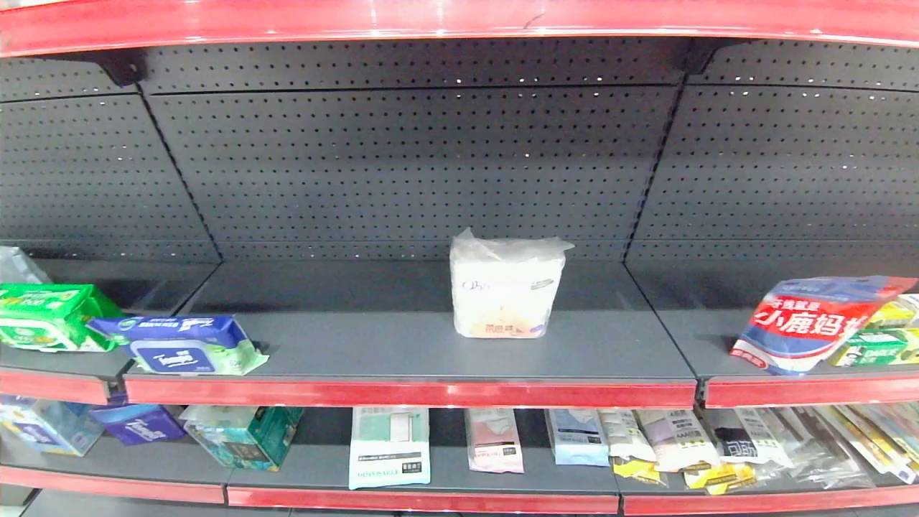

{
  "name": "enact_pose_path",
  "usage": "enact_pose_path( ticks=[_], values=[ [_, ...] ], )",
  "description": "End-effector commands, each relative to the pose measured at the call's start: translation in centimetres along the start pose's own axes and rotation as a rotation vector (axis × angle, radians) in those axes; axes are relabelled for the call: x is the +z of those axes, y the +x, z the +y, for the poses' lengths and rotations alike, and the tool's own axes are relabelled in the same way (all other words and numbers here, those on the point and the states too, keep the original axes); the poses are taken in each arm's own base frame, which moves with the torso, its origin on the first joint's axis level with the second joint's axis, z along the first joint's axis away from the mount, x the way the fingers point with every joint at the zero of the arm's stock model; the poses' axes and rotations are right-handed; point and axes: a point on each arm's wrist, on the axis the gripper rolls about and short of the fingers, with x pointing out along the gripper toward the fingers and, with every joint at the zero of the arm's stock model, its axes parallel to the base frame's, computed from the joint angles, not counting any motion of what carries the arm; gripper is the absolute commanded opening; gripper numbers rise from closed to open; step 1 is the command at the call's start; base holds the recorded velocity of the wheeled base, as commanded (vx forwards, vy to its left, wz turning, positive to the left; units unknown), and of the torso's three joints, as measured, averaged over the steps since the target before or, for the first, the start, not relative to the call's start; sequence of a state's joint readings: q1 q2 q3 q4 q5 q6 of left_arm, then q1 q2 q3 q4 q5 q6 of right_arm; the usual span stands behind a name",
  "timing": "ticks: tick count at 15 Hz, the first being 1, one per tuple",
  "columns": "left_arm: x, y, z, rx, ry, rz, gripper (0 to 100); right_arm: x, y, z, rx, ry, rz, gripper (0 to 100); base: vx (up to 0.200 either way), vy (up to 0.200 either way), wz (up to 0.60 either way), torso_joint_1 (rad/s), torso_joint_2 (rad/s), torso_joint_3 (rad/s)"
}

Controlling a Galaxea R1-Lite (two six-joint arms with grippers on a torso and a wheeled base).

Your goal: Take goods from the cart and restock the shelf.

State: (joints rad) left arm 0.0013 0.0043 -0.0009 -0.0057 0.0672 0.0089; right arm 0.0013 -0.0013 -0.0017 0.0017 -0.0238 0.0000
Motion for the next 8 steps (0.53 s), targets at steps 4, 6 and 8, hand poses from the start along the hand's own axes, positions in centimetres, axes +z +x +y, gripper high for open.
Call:
enact_pose_path(
  ticks=[4,6,8],
  values=[
    [-0.02,0.01,0.0,0.001,0.0,0.001,100,0.0,0.01,0.0,0.001,-0.002,0.001,100,0.0,0.0,-0.6,0.0,0.0,0.001],
    [-0.02,0.01,0.0,0.001,-0.001,0.001,100,0.0,0.01,0.0,0.001,-0.002,0.001,100,0.0,0.0,-0.6,0.002,0.0,0.0],
    [-0.02,0.01,0.0,0.001,-0.001,0.001,100,0.0,0.01,0.0,0.001,-0.002,0.001,100,0.0,0.0,-0.6,0.005,0.0,0.002]
  ],
)
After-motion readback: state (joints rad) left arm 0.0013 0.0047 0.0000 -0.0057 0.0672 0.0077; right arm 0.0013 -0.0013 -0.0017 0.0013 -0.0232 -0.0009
